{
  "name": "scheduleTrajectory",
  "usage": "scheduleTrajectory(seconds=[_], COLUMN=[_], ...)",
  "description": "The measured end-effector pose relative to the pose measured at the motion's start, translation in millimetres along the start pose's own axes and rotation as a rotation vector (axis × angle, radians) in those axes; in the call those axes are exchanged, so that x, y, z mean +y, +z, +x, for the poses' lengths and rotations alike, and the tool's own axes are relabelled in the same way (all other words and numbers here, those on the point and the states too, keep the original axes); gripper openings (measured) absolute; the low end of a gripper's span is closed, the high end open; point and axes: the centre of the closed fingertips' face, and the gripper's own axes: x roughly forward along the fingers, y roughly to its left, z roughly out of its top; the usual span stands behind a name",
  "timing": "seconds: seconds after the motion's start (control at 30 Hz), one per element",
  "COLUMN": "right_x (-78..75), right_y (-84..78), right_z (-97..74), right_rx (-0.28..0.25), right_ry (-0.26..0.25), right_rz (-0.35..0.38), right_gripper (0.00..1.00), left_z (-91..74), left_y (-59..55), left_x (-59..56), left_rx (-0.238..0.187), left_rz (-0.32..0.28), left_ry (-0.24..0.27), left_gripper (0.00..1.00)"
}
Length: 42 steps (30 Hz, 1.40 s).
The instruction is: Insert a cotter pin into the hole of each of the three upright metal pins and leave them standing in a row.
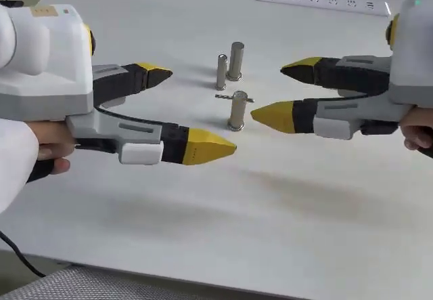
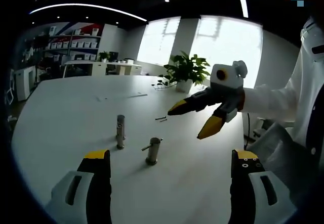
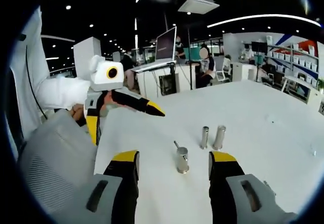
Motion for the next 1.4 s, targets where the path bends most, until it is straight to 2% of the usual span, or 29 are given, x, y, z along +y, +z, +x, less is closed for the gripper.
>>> scheduleTrajectory(seconds=[0.2,0.33,0.4,0.6,0.73,0.87,1.07,1.17,1.23,1.37,1.4], right_x=[8.4,14.8,16.6,20.5,16.6,16.5,19.3,16.8,15.3,17.6,18.6], right_y=[-8.1,-15.6,-19.1,-27.5,-36.3,-39.3,-43.1,-48.3,-50.8,-53.2,-53.3], right_z=[-17.9,-26.5,-30.1,-36.3,-38.0,-39.0,-41.3,-42.7,-43.4,-43.8,-44.0], right_rx=[0.005,0.013,0.014,0.024,0.05,0.057,0.06,0.074,0.078,0.075,0.075], right_ry=[-0.021,-0.03,-0.036,-0.054,-0.096,-0.102,-0.113,-0.139,-0.155,-0.152,-0.15], right_rz=[0.04,0.112,0.118,0.155,0.191,0.203,0.219,0.222,0.228,0.249,0.249], right_gripper=[0.68,0.78,0.83,0.9,0.97,0.98,0.98,0.98,0.98,0.98,0.98], left_z=[-2.0,-3.8,-4.9,-6.6,-5.3,-1.6,6.2,11.0,15.6,26.9,28.9], left_y=[-2.4,-1.8,-1.0,1.5,3.5,5.7,19.8,26.5,32.9,41.1,43.0], left_x=[-1.3,-0.3,1.9,6.7,10.0,15.9,27.3,33.6,37.7,50.1,51.8], left_rx=[0.009,0.006,0.002,-0.006,-0.013,-0.015,-0.059,-0.068,-0.078,-0.075,-0.078], left_rz=[0.0,-0.004,-0.01,-0.017,-0.02,-0.018,-0.033,-0.028,0.012,0.064,0.068], left_ry=[-0.001,0.004,0.01,0.021,0.03,0.05,0.073,0.077,0.082,0.113,0.114], left_gripper=[0.99,0.99,0.99,0.99,0.99,0.99,0.99,0.89,0.79,0.7,0.65])
